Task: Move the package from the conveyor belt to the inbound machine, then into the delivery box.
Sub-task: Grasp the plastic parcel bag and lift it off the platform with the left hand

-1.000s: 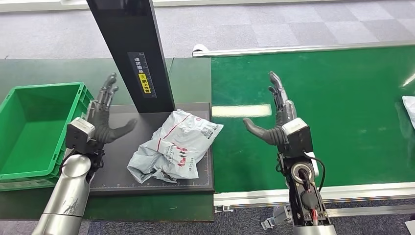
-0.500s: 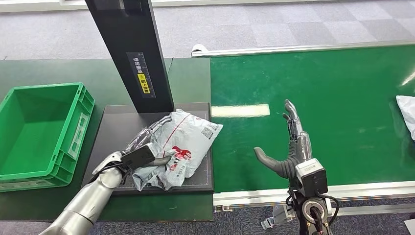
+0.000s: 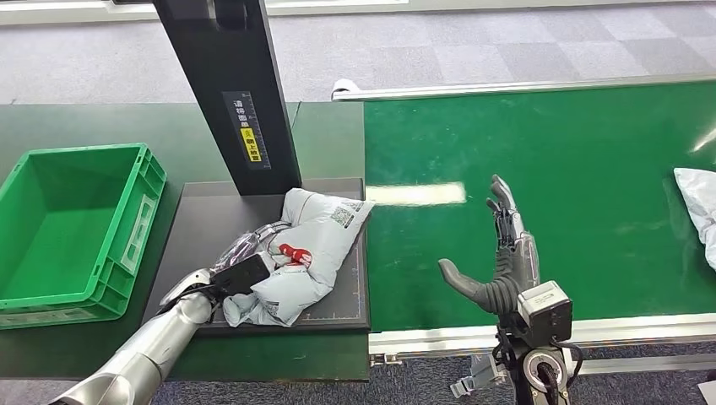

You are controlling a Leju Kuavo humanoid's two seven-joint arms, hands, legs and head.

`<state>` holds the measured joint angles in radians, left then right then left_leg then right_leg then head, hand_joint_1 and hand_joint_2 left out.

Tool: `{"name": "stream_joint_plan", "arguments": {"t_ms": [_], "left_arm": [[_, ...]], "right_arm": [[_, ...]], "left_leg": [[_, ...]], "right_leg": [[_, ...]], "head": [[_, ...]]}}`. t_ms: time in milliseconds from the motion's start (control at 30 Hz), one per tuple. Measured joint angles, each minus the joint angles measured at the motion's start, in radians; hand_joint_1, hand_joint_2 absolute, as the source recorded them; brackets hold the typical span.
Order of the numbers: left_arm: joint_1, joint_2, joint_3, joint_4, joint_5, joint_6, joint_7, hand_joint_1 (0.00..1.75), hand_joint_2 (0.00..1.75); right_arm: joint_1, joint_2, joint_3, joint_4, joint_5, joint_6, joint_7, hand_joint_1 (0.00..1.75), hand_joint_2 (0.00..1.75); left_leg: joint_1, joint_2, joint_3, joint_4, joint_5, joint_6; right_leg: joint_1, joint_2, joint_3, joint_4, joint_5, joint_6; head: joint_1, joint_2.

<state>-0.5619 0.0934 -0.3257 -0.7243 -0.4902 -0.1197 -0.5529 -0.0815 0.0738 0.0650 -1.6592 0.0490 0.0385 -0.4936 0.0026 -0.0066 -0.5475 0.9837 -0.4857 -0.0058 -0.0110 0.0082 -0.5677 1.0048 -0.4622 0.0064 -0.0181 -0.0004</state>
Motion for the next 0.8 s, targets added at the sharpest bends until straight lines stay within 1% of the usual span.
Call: {"name": "stream_joint_plan", "arguments": {"t_ms": [67, 133, 267, 500, 600, 667, 733, 800], "left_arm": [[0.018, 0.007, 0.007, -0.033, 0.051, -0.026, -0.014, 1.75, 1.75], [0.048, 0.017, 0.016, -0.092, 0.096, -0.059, -0.011, 1.75, 1.75], [0.09, 0.029, 0.029, -0.184, 0.123, -0.084, 0.004, 1.75, 1.75], [0.118, 0.038, 0.034, -0.244, 0.125, -0.089, 0.007, 1.75, 1.75], [0.135, 0.042, 0.04, -0.271, 0.173, -0.108, -0.025, 1.75, 1.75], [0.166, 0.052, 0.052, -0.338, 0.256, -0.135, -0.064, 1.75, 1.75], [0.199, 0.069, 0.069, -0.453, 0.346, -0.157, -0.086, 1.75, 1.75], [0.213, 0.084, 0.093, -0.58, 0.412, -0.161, -0.09, 1.75, 1.75]], "right_arm": [[-0.001, 0.001, 0.0, 0.001, -0.005, 0.0, 0.0, 0.0, 1.75], [-0.002, 0.002, 0.0, 0.003, -0.01, 0.0, 0.001, 0.0, 1.75], [-0.002, 0.002, -0.001, 0.007, -0.012, 0.0, 0.002, 0.0, 1.75], [-0.003, 0.003, -0.001, 0.009, -0.012, 0.0, 0.002, 0.0, 1.75], [-0.002, 0.003, -0.001, 0.01, -0.014, 0.0, 0.002, 0.0, 1.75], [0.0, 0.003, -0.002, 0.01, -0.02, -0.004, 0.0, 0.0, 1.75], [0.007, 0.003, -0.005, 0.01, -0.03, -0.01, -0.006, 0.0, 1.75], [0.018, 0.003, -0.012, 0.01, -0.038, -0.014, -0.014, 0.0, 1.75]], "left_leg": [[0.0, 0.0, 0.001, 0.0, 0.0, 0.0], [0.0, 0.0, 0.001, 0.0, 0.0, 0.0], [0.0, 0.0, -0.001, 0.0, 0.0, 0.0], [0.0, 0.0, -0.003, 0.0, 0.0, 0.0], [0.0, 0.0, -0.003, 0.0, 0.0, 0.0], [0.0, 0.001, -0.004, 0.0, 0.0, 0.0], [0.0, 0.001, -0.006, 0.0, 0.0, 0.0], [0.0, 0.001, -0.008, 0.0, 0.0, 0.0]], "right_leg": [[0.0, 0.0, 0.0, 0.0, 0.0, 0.0], [0.0, 0.0, 0.0, 0.0, 0.0, 0.0], [0.0, 0.0, -0.001, 0.0, 0.0, 0.0], [0.0, 0.0, -0.003, 0.0, 0.0, 0.0], [0.0, 0.0, -0.004, 0.0, 0.0, 0.0], [0.0, 0.001, -0.006, 0.0, 0.0, 0.0], [0.001, 0.001, -0.009, 0.0, 0.0, 0.0], [0.001, 0.001, -0.01, 0.0, 0.0, 0.0]], "head": [[0.0, 0.0], [0.0, 0.0], [0.0, 0.0], [0.0, 0.0], [0.0, 0.0], [0.0, 0.0], [0.0, 0.0], [0.0, 0.0]]}}
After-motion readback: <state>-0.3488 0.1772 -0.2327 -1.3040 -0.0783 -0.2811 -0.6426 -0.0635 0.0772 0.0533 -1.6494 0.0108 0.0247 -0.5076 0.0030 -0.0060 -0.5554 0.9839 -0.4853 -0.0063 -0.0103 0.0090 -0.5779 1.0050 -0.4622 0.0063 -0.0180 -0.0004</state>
